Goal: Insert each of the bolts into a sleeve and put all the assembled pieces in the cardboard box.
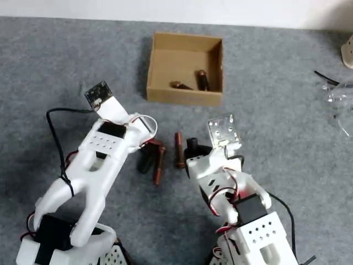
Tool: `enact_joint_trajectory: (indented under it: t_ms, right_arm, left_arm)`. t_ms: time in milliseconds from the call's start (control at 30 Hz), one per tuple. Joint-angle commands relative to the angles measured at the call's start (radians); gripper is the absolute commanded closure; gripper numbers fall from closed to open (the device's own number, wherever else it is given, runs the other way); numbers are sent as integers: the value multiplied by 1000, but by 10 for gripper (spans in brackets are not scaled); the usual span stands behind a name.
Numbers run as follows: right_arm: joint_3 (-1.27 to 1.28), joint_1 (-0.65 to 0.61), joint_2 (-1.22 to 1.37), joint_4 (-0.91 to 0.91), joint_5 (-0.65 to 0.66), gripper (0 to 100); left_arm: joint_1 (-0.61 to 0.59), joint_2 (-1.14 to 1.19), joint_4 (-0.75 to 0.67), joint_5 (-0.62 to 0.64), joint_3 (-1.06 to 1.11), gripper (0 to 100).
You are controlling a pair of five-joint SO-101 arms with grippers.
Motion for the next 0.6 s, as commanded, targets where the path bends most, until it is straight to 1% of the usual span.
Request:
enact_joint_trajectory:
  t_ms: [0,100,200,333,567]
  right_arm:
    - [-4,15,-16,-42,14,994]
    - [24,15,-16,-79,14,994]
    - [68,15,-16,-133,14,994]
    - [81,15,-16,-136,46,994]
    - [81,15,-16,-136,46,994]
  left_arm:
    - [-18,-1,3,11,-44,822]
    - [-44,15,2,11,-48,829]
    - [-42,88,2,9,-53,829]
    - [-22,211,15,12,-142,829]
    - [-53,348,100,14,-282,832]
